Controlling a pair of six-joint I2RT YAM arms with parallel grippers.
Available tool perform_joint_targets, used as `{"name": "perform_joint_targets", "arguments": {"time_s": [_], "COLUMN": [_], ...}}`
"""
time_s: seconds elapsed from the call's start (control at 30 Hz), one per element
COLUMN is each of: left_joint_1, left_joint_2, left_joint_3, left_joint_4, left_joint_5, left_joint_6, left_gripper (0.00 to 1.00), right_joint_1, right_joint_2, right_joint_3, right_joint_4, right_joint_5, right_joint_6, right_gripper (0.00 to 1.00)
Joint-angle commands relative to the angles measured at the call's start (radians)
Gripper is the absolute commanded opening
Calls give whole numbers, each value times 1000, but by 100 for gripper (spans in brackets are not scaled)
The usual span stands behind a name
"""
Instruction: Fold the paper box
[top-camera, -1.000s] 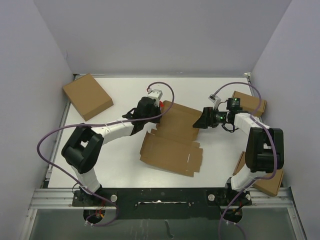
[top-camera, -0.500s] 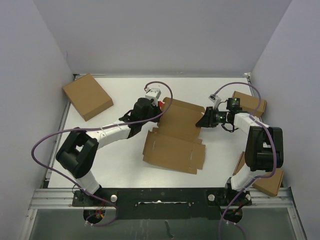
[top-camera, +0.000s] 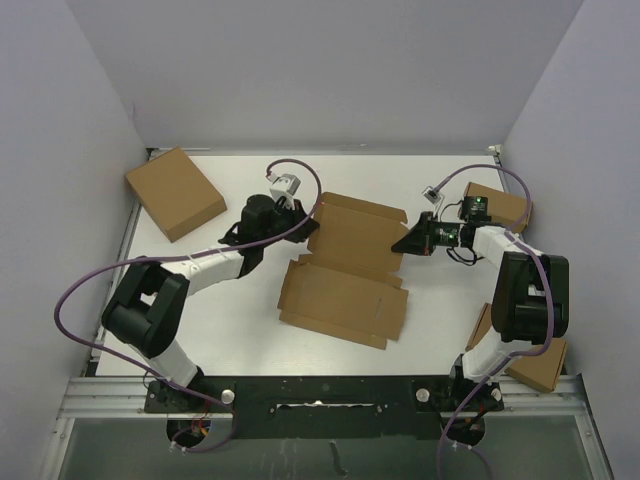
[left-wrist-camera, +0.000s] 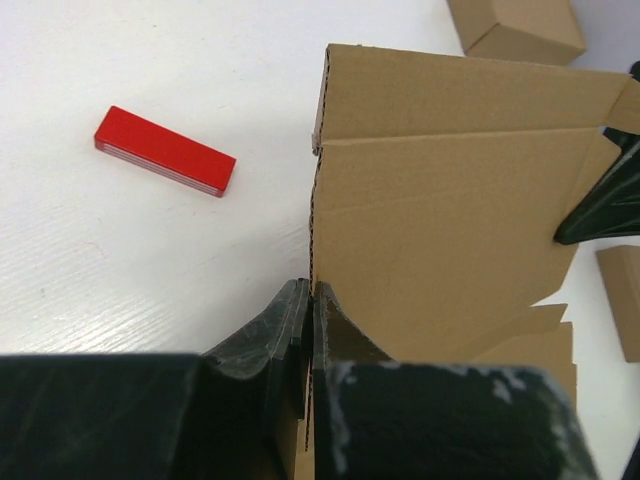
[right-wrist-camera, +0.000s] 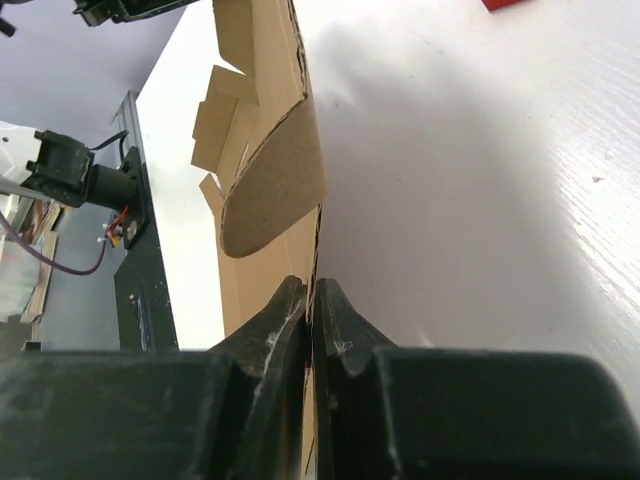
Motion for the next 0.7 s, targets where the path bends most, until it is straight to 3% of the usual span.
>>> {"name": "perform_joint_targets", "arguments": {"time_s": [0.0,0.13,0.23,0.53,0.67], "left_joint_1": [38,56,56,57,57], "left_joint_2": [-87,-97,-95,-81,-62], "left_joint_3": [-22,-46,-48,-46,-34], "left_joint_4": [202,248,261,311,313], "left_joint_5": [214,278,308,400,430], "left_joint_6": [-43,-57,-65,-91,-99], "left_gripper": [0,0,0,0,0], "right_joint_1": [-3,-6,-7,-71,-80], "right_joint_2": [-55,-77,-79,-84,-104], "right_joint_3": [26,27,19,-10,0], "right_joint_4": [-20,-33,-7,153,118], "right_joint_5": [-104,-71,-63,-85,-136], "right_joint_6": [-86,-107,-81,95,50], "right_gripper": [11,40,54,58,57]}}
